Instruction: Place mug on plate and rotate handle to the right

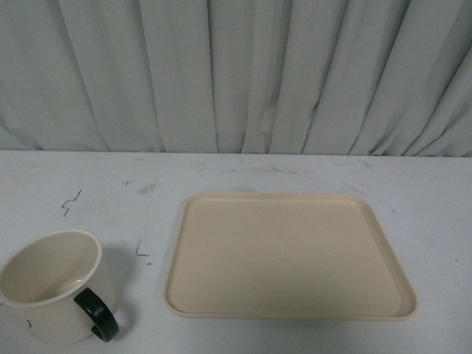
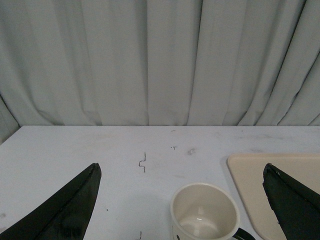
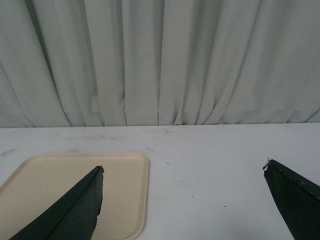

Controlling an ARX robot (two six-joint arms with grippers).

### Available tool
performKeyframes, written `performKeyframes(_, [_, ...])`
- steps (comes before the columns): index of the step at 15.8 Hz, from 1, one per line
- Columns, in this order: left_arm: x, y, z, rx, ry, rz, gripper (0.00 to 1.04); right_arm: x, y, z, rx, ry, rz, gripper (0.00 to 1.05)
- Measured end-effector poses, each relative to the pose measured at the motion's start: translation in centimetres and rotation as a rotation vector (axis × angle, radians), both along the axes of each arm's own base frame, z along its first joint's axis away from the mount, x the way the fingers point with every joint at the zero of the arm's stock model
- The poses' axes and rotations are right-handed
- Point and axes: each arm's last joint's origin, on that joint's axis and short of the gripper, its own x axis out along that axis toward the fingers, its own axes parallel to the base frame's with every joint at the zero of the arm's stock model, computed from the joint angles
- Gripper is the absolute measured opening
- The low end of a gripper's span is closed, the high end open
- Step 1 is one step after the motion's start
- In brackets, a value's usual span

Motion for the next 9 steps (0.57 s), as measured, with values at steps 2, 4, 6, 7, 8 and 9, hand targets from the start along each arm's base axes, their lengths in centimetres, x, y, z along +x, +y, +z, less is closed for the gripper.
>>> performKeyframes(2, [0.00,0.00,0.00,0.000,0.000,0.000,0.98,0.00,0.00,0.00,0.000,0.000,0.000,0.98])
performKeyframes(4, [0.00,0.00,0.00,0.000,0.000,0.000,0.98,0.00,0.00,0.00,0.000,0.000,0.000,0.98])
performKeyframes(6, [0.00,0.00,0.00,0.000,0.000,0.000,0.98,0.00,0.00,0.00,0.000,0.000,0.000,0.98])
performKeyframes(7, [0.00,0.00,0.00,0.000,0.000,0.000,0.98,0.00,0.00,0.00,0.000,0.000,0.000,0.98])
performKeyframes(8, [0.00,0.00,0.00,0.000,0.000,0.000,0.98,0.00,0.00,0.00,0.000,0.000,0.000,0.98])
performKeyframes(9, [0.00,0.00,0.00,0.000,0.000,0.000,0.98,0.00,0.00,0.00,0.000,0.000,0.000,0.98])
